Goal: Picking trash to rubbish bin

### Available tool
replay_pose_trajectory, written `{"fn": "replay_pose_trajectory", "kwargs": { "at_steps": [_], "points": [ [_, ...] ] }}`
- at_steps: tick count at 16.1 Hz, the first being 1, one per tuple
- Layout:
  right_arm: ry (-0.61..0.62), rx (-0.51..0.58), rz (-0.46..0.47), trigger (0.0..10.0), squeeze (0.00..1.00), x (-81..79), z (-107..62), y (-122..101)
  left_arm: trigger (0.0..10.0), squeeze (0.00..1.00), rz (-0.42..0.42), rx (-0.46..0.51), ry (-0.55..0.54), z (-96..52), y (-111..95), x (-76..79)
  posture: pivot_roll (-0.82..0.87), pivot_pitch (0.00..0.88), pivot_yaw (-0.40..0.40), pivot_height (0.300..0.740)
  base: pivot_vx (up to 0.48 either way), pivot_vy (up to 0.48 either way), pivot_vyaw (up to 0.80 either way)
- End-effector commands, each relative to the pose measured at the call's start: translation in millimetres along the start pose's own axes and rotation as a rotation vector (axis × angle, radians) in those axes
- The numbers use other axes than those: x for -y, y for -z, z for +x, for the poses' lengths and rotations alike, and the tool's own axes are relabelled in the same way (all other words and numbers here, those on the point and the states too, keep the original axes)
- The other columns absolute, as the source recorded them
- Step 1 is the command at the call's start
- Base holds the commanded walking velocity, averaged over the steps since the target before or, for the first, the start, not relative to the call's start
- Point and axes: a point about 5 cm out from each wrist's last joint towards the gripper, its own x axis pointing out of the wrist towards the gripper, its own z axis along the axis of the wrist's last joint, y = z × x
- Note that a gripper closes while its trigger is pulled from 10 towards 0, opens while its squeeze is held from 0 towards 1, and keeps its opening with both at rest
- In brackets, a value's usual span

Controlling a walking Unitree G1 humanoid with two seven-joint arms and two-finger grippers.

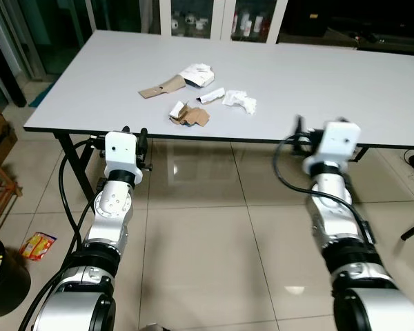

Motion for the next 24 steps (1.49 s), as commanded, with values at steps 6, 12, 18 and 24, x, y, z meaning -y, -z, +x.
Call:
{"fn": "replay_pose_trajectory", "kwargs": {
  "at_steps": [6,12,18,24],
  "points": [
    [-0.030,-0.022,0.106,10.0,0.00,-7.7,3.1,-3.3,10.0,0.00,-0.034,-0.024,0.037,-0.5,2.5,12.8,0.00,0.000,-0.043,0.740,0.000,0.000,0.00],
    [-0.069,-0.049,0.117,10.0,0.00,-15.0,2.4,-1.4,10.0,0.00,-0.043,-0.052,0.062,1.8,3.2,19.0,-0.01,0.013,-0.050,0.740,0.042,0.000,0.00],
    [-0.072,-0.059,0.141,10.0,0.00,-16.8,6.1,-3.4,10.0,0.00,-0.039,-0.054,0.063,1.5,3.1,19.0,0.00,0.025,-0.057,0.740,0.314,0.000,0.00],
    [-0.082,-0.062,0.144,10.0,0.00,-18.3,5.5,-3.3,10.0,0.00,-0.038,-0.049,0.058,2.1,1.8,17.7,0.00,0.033,-0.060,0.740,0.351,0.000,-0.23]
  ]
}}
